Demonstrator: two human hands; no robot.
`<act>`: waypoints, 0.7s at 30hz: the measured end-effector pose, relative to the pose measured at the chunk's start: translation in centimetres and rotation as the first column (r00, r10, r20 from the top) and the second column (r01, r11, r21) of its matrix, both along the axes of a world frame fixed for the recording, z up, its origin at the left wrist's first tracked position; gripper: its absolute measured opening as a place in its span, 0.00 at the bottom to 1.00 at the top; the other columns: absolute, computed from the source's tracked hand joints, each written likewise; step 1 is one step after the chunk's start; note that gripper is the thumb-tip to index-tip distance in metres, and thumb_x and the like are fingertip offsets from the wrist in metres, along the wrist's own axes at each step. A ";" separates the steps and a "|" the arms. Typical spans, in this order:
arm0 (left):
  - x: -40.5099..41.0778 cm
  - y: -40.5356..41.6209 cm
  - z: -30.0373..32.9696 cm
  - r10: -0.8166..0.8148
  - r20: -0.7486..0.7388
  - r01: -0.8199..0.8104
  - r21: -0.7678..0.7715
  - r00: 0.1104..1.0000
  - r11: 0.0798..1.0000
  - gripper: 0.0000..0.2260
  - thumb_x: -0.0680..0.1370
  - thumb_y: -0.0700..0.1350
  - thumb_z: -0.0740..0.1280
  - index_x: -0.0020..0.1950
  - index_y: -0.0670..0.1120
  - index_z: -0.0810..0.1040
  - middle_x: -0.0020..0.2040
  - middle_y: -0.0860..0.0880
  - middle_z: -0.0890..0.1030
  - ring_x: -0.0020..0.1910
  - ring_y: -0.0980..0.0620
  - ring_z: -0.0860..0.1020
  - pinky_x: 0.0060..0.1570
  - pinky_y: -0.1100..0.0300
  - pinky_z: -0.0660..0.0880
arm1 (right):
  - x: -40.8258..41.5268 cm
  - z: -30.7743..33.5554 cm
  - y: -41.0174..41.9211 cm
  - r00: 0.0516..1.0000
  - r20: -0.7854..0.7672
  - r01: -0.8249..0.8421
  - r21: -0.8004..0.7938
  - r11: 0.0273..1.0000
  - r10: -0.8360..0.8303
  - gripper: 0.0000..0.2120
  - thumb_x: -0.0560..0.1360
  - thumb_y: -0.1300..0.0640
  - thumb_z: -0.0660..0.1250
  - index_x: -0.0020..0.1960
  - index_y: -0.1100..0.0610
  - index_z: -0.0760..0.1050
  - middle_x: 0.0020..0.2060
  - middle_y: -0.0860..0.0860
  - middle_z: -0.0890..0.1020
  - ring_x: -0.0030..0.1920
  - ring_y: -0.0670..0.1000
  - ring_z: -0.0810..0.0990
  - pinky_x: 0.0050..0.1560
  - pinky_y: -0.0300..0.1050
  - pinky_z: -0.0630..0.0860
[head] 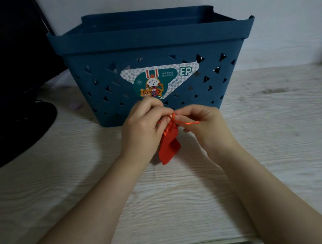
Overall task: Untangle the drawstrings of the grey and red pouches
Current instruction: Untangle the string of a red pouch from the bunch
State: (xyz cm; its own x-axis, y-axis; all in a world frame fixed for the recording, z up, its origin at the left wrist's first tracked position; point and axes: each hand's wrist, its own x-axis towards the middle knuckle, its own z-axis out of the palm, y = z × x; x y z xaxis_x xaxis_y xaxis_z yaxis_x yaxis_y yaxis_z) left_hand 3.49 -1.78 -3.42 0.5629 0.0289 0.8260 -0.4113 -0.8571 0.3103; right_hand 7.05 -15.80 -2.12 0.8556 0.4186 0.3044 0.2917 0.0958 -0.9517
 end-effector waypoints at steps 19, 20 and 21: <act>0.5 -1.0 0.3 -0.456 -0.404 0.039 -0.713 0.793 0.700 0.10 0.73 0.46 0.59 0.31 0.51 0.71 0.24 0.57 0.72 0.27 0.62 0.67 0.35 0.58 0.63 | 0.7 -1.2 0.5 0.976 0.208 0.117 -0.279 0.953 -0.059 0.16 0.75 0.52 0.54 0.34 0.62 0.65 0.27 0.55 0.71 0.31 0.52 0.70 0.38 0.59 0.72; 0.5 -1.3 0.4 -0.496 -0.363 0.020 -0.792 0.789 0.611 0.12 0.75 0.44 0.60 0.31 0.49 0.70 0.22 0.57 0.71 0.25 0.63 0.67 0.32 0.60 0.64 | 0.6 -1.2 0.5 0.972 0.230 0.118 -0.280 0.953 -0.053 0.19 0.75 0.50 0.54 0.34 0.65 0.65 0.27 0.58 0.70 0.30 0.52 0.68 0.36 0.57 0.70; 0.5 -1.5 0.6 -0.516 -0.335 -0.006 -0.843 0.788 0.538 0.14 0.78 0.40 0.60 0.32 0.47 0.69 0.21 0.57 0.70 0.23 0.63 0.66 0.29 0.64 0.64 | 0.6 -1.2 0.6 0.970 0.241 0.112 -0.279 0.954 -0.044 0.21 0.74 0.48 0.55 0.33 0.66 0.64 0.26 0.59 0.69 0.29 0.51 0.67 0.34 0.56 0.68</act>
State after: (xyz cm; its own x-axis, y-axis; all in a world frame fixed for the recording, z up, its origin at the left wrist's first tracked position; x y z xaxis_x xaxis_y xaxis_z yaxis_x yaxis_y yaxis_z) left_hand 3.96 -3.28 -2.84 0.9519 0.2752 0.1348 -0.1281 -0.0424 0.9909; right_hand 7.64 -15.24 -3.35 0.8103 0.4525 0.3722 0.5005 -0.2042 -0.8413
